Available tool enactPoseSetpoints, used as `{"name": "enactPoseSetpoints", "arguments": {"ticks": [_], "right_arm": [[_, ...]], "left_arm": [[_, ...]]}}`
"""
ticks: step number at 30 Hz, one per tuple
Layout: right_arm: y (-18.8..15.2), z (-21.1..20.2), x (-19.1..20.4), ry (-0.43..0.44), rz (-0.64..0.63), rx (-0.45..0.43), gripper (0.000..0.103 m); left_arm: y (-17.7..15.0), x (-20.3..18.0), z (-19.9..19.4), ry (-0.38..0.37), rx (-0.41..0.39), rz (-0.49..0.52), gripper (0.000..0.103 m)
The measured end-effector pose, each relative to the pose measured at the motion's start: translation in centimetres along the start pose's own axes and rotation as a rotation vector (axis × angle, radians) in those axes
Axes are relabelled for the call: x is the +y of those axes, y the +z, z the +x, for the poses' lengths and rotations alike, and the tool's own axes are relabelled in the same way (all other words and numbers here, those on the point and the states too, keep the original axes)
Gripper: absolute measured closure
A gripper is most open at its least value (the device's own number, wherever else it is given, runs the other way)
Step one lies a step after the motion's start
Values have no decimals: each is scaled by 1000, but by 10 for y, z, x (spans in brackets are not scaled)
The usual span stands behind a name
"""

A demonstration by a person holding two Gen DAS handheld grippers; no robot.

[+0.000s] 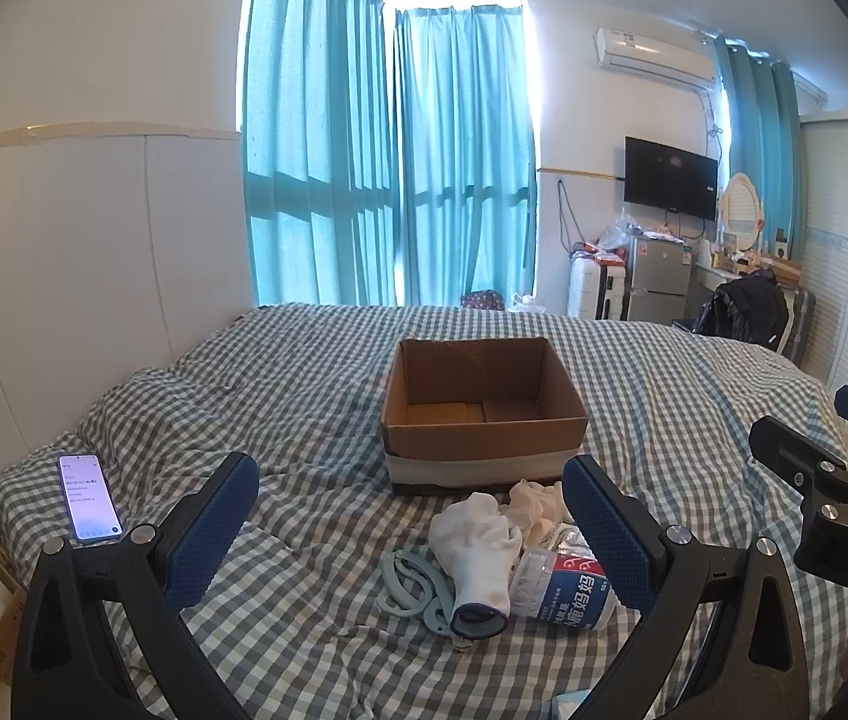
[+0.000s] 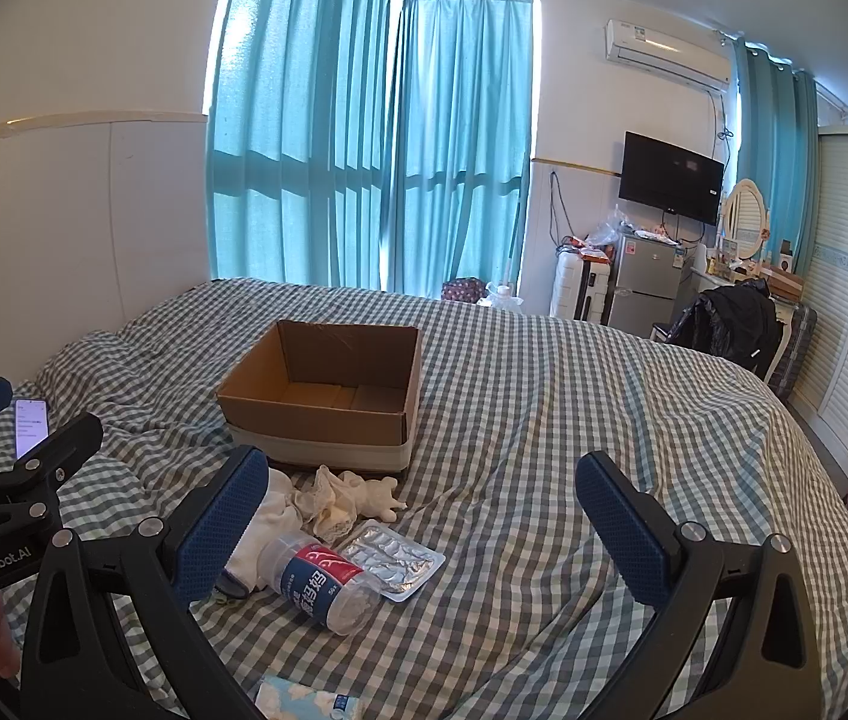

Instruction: Organize objects

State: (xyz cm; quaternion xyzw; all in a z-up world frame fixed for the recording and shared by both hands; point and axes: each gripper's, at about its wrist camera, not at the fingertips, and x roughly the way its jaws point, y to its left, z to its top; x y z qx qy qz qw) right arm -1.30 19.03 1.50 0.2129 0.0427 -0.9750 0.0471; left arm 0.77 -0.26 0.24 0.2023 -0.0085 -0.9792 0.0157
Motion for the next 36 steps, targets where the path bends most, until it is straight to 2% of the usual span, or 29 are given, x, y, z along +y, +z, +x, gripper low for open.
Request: {"name": "enactPoseSetpoints", "arguments": {"ticks": [36], "right_arm": [[1, -15, 8, -18, -20, -15, 0]], "left_arm": [[-3, 5, -5, 9, 11, -4, 0]]}}
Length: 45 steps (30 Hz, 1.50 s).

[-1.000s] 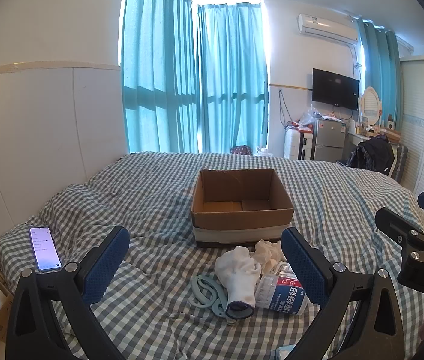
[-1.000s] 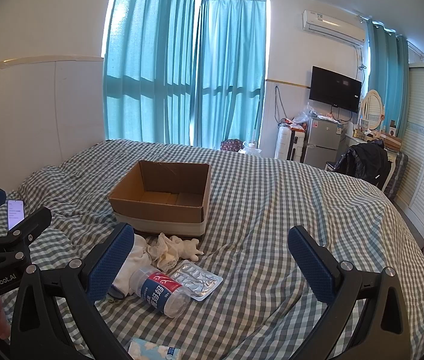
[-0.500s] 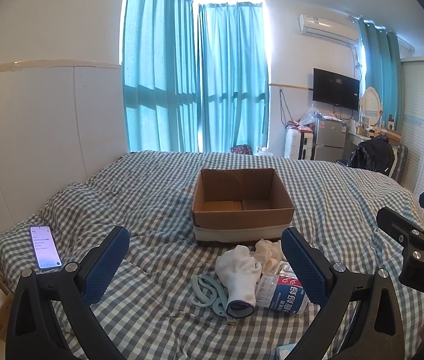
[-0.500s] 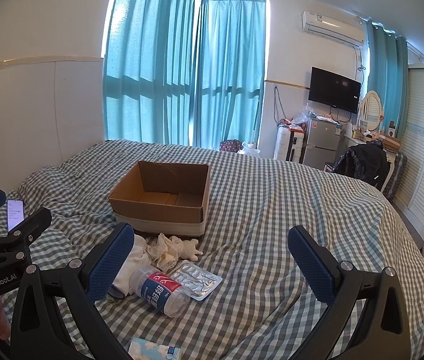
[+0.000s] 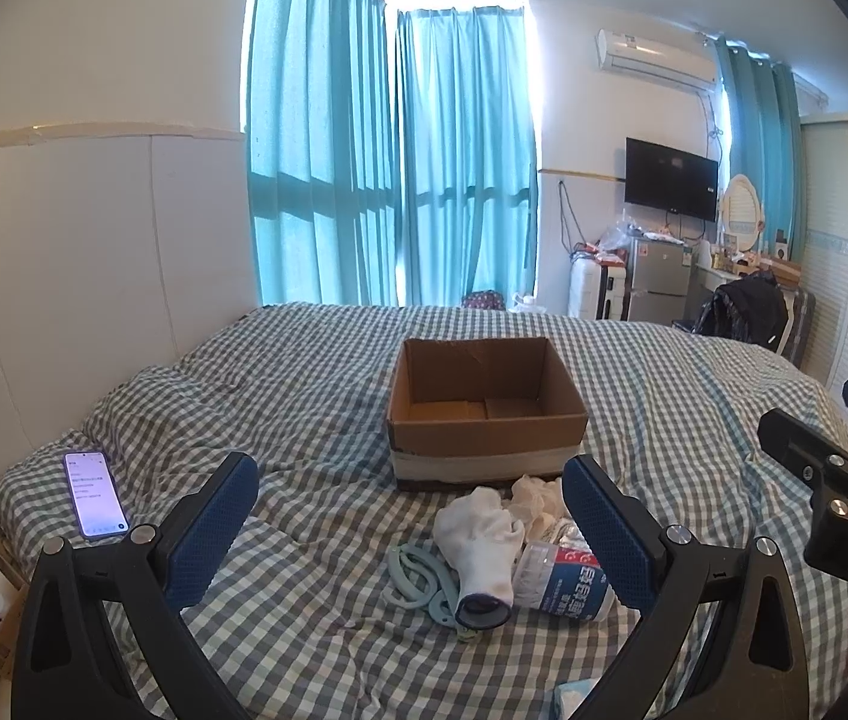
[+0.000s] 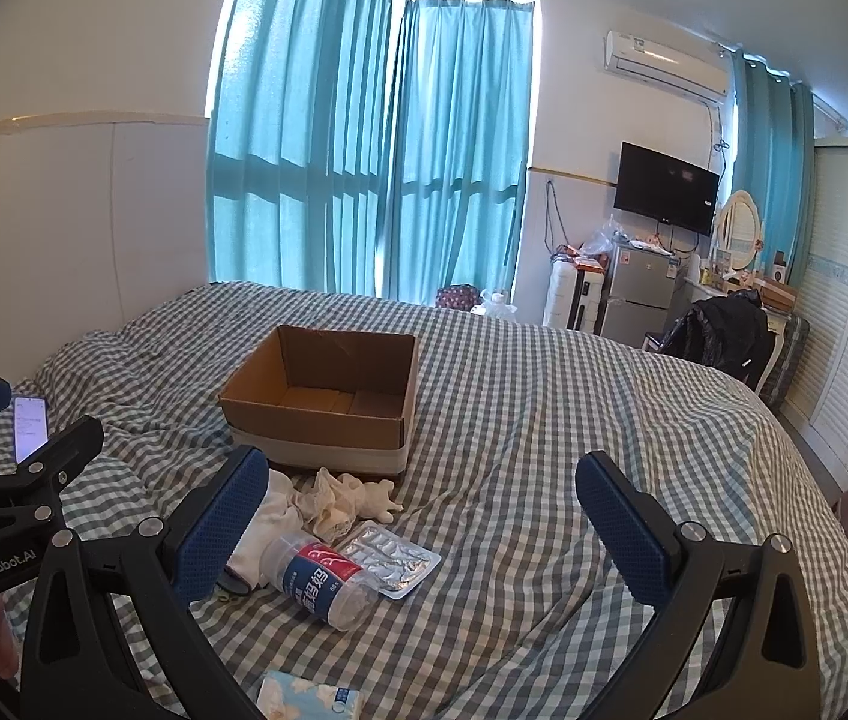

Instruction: Organize objects

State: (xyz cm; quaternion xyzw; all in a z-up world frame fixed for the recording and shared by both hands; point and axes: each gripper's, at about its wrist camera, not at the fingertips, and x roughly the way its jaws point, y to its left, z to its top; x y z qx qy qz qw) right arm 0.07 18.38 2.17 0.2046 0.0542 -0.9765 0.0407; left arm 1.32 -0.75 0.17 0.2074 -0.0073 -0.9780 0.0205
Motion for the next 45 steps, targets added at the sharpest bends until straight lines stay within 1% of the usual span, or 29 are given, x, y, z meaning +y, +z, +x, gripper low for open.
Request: {"name": "enactPoseSetpoints", "arguments": {"ticks": [3, 6, 8, 10, 12, 13, 14, 17, 22, 23, 25, 27, 29, 31, 33, 36, 41, 44, 45], "right_arm": [[-9, -2, 3, 8, -14, 19, 0], [-28, 2, 8, 20, -38, 62, 0], [-47, 10, 14, 31, -64, 118, 0], [-64, 21, 17, 42, -69, 175, 0], [-84, 32, 19, 75, -50, 238, 0], [-92, 38, 21, 104, -51, 265, 0], [-101, 45, 24, 115, -57, 292, 0], [-121, 60, 37, 120, -89, 350, 0], [-148, 83, 56, 182, -106, 457, 0], [-152, 85, 59, 198, -107, 479, 1], [-159, 88, 65, 232, -118, 519, 6], [-165, 92, 72, 251, -141, 543, 15], [-168, 95, 76, 260, -158, 555, 22], [-168, 96, 75, 271, -155, 554, 23], [-163, 94, 68, 281, -132, 535, 24], [-143, 92, 54, 274, -99, 487, 24], [-107, 104, 19, 220, -66, 426, 24], [-92, 112, 1, 200, -37, 400, 24], [-88, 115, -4, 196, -26, 395, 24]], "left_arm": [[-10, 2, 3, 0, 28, 0, 0], [-30, 3, 12, -3, 70, 25, 0], [-44, 2, 22, 12, 120, 41, 0], [-57, 2, 29, 10, 159, 35, 0], [-68, 2, 37, 11, 188, 35, 0], [-72, 2, 41, 17, 201, 37, 0], [-76, 2, 46, 25, 217, 40, 0], [-84, 4, 54, 41, 242, 38, 0], [-91, 13, 66, 58, 279, 20, 0], [-92, 14, 67, 61, 281, 19, 0], [-93, 16, 70, 66, 287, 18, 0], [-94, 16, 72, 63, 291, 18, 0], [-94, 16, 74, 60, 297, 21, 0], [-94, 15, 76, 61, 301, 22, 0], [-93, 13, 80, 47, 307, 21, 0], [-91, 8, 86, 26, 316, 27, 0], [-88, -10, 107, -11, 340, 63, 0], [-90, -23, 127, -48, 371, 89, 1], [-91, -28, 134, -72, 384, 103, 2]]}}
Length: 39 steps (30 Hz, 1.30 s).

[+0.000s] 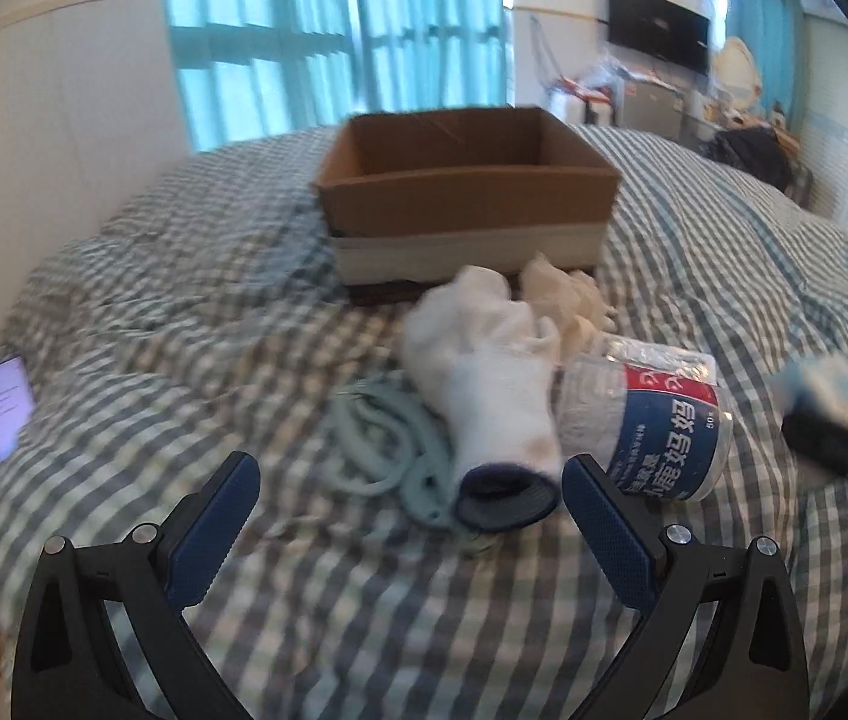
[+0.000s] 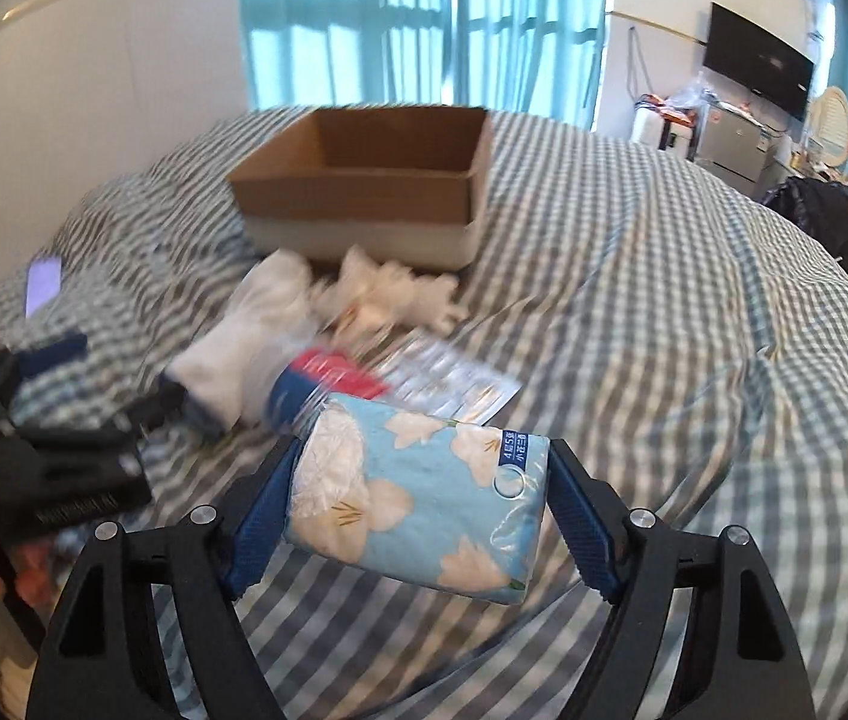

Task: Organize objects
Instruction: 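Grasp the white glove with the left tool while the right tool grasps the floral tissue pack, then carry the glove and tissue pack into the box and open both tools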

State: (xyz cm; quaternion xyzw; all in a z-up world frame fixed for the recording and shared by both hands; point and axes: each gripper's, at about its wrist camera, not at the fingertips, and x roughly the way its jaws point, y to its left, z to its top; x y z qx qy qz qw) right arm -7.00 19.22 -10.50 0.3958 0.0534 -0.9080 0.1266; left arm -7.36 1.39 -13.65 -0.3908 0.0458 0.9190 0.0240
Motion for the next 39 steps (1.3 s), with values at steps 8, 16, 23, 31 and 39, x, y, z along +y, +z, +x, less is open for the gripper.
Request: {"name": "enactPoseSetpoints", "arguments": {"ticks": [8, 16, 23, 31, 39], "right_arm": [[13, 12, -13, 15, 11, 14, 23], [23, 10, -13, 23, -16, -12, 23], [61, -26, -9, 28, -61, -115, 23], [131, -52, 7, 64, -116, -259, 23], [211, -2, 9, 98, -118, -285, 24]], "left_arm": [[6, -6, 36, -137, 107, 20, 75], [18, 3, 5, -159, 29, -7, 83], [62, 19, -36, -131, -120, -24, 83], [131, 24, -50, -112, -254, -1, 83], [193, 33, -9, -123, -271, -7, 83]]}}
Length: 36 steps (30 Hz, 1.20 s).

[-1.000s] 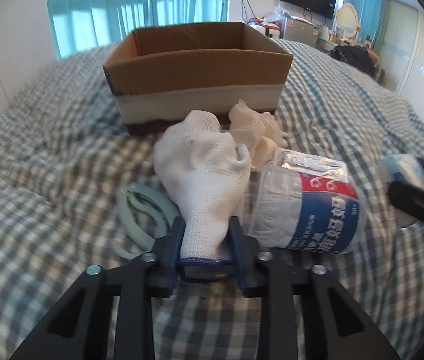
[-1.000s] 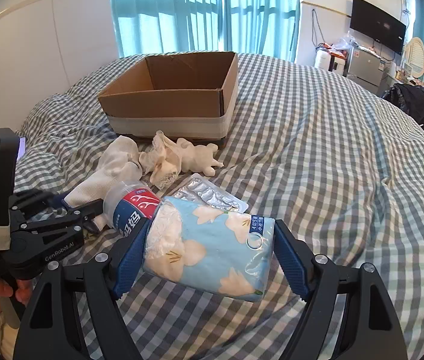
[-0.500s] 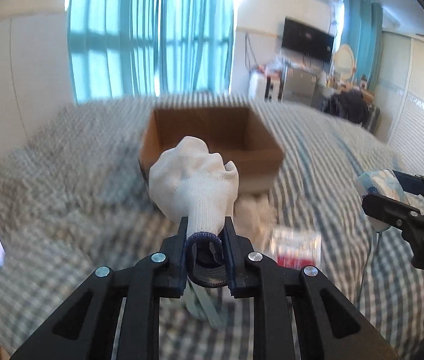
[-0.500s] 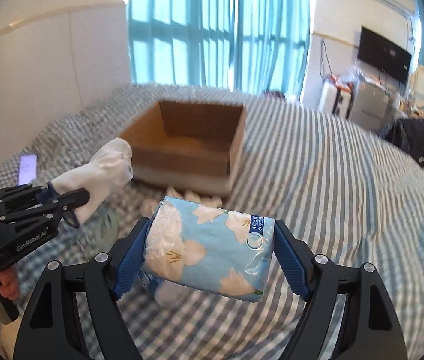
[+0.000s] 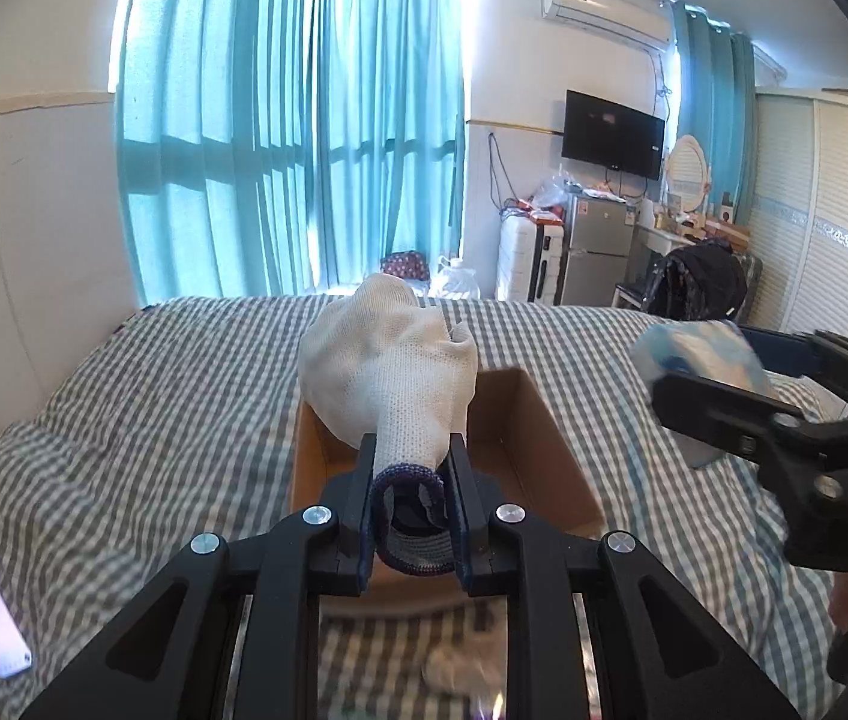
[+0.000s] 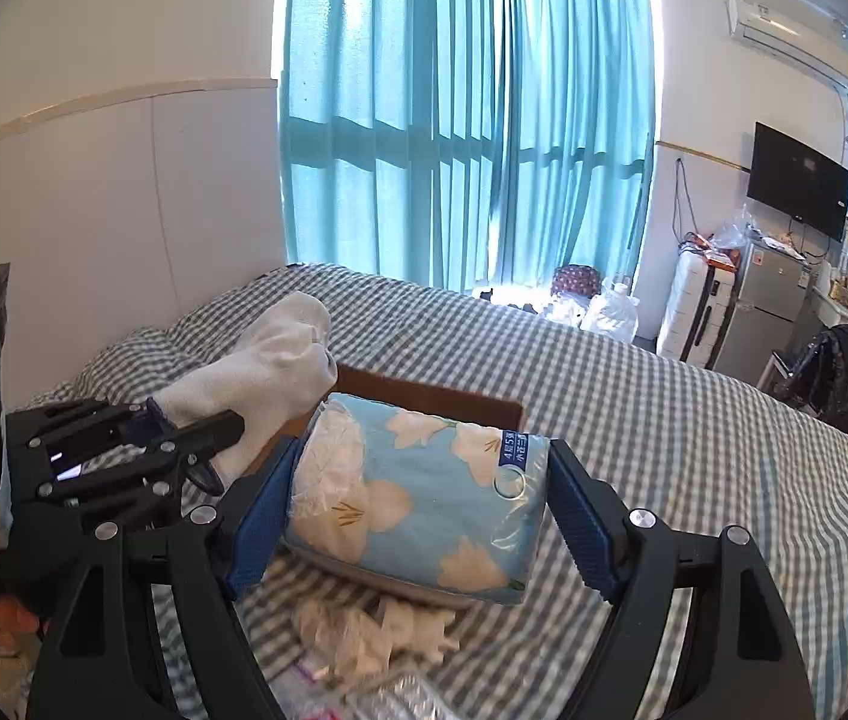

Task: Organize objects
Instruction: 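Carry the glove and tissue pack into the box and open both tools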

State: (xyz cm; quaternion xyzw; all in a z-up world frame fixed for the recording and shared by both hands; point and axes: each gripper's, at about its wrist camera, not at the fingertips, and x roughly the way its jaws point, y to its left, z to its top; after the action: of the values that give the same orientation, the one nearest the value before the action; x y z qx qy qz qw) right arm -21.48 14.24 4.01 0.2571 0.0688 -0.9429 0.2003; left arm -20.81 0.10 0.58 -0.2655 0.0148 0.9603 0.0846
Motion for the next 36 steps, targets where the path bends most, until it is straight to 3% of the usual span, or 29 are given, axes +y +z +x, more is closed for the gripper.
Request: {"name": "enactPoseSetpoints", "arguments": {"ticks": [5, 12, 20, 24, 25, 26, 28, 33, 36], "right_arm": [[21, 62, -20, -4, 31, -4, 24], [13, 157, -38, 27, 54, 67, 24], [0, 201, -46, 61, 61, 111, 22], [3, 185, -47, 60, 71, 86, 14], [4, 178, -48, 48, 72, 68, 12], [9, 168, -49, 36, 73, 49, 11], [17, 150, -55, 36, 77, 34, 10], [38, 83, -59, 20, 52, -44, 9], [41, 41, -60, -17, 16, -80, 6]], "left_arm": [[1, 9, 47, -33, 36, -7, 83], [-20, 24, 115, -54, 119, -38, 83], [-38, 23, 140, -44, 185, -33, 83], [-34, 19, 128, -22, 188, -52, 78], [-30, 19, 123, -22, 185, -58, 71], [-28, 19, 117, -20, 180, -62, 55], [-19, 20, 98, 11, 144, -67, 35], [0, 21, 45, 54, 78, -90, 31], [8, 24, 12, 66, 39, -119, 18]]}}
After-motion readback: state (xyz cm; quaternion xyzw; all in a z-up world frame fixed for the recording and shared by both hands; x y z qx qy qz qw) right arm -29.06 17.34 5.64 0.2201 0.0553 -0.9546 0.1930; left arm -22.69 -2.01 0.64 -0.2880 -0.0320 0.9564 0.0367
